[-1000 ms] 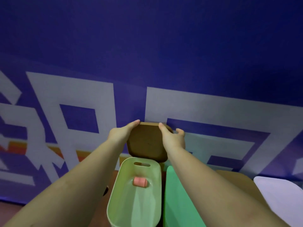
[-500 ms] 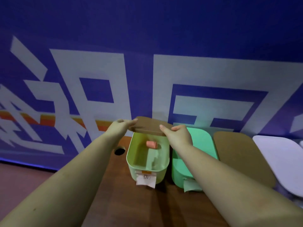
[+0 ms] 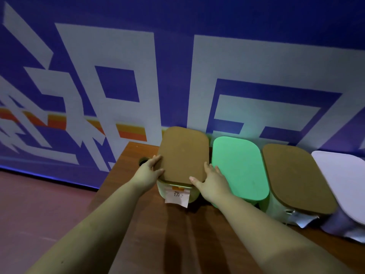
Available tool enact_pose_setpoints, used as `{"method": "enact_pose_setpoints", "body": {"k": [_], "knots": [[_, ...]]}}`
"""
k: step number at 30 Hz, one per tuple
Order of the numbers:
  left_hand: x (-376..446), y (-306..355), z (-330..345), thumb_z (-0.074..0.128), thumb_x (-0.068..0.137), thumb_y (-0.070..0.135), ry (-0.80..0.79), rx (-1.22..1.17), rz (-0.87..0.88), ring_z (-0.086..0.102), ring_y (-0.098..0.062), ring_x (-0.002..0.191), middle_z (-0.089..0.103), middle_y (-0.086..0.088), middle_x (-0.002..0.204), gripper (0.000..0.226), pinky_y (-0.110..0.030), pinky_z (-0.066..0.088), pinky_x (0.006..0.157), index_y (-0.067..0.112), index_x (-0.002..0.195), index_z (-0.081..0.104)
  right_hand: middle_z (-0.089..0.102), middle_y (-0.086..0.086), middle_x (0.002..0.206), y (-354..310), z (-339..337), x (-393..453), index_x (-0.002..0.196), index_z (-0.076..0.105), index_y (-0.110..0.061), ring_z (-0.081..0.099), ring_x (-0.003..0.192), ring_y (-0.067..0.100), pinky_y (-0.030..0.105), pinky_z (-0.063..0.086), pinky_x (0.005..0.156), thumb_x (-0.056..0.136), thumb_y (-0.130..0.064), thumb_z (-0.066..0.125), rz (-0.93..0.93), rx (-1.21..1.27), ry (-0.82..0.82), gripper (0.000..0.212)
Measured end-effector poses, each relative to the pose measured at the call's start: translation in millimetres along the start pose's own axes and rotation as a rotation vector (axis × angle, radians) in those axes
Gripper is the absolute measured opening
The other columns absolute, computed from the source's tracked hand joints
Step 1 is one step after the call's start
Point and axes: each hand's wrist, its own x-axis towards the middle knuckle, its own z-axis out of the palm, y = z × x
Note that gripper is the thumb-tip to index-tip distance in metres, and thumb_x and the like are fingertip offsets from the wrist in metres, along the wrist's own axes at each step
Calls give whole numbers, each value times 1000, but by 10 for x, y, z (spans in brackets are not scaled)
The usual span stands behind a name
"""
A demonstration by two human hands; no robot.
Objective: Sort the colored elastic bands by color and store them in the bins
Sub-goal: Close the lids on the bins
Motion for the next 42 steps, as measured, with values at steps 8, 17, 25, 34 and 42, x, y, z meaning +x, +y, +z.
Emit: {"method": "enact_pose_setpoints", "body": {"k": [8,17,25,34,42], "knots": [[23,-124,-35,54,95,15,-16,87,41,23,-17,142,19,0,157,57,-27,25,110,21,147,31,9,2,159,38,138,22,152,6,-17,3,147,21,40,6,119,91,-61,37,-18,-122,13,81],[41,-154,-72,57,91,21,2,214,66,17,-20,144,11,2,159,63,-38,22,114,26,147,29,4,6,160,10,81,33,151,10,-23,1,147,22,42,1,119,89,-64,37,-54,-98,87,79],[222,-53,207,29,98,49,15,691,191,-8,-23,146,-8,-9,159,69,-36,-1,117,13,151,4,-16,9,158,-117,48,255,151,-6,-21,-14,145,23,40,-8,117,94,-63,20,-130,-259,-34,76],[305,-236,344,-13,63,70,16,807,214,-17,-20,144,-15,-8,157,106,-30,-12,113,9,150,-6,-25,10,155,-61,310,292,148,-17,-18,-24,142,23,37,-17,113,93,-64,11,-158,-372,-28,77],[345,-239,357,-16,61,68,9,848,198,-16,-20,145,-15,-9,158,107,-29,-12,113,9,150,-6,-24,11,155,-94,308,316,148,-16,-17,-24,143,24,40,-18,113,90,-66,5,-138,-390,-62,79]]}}
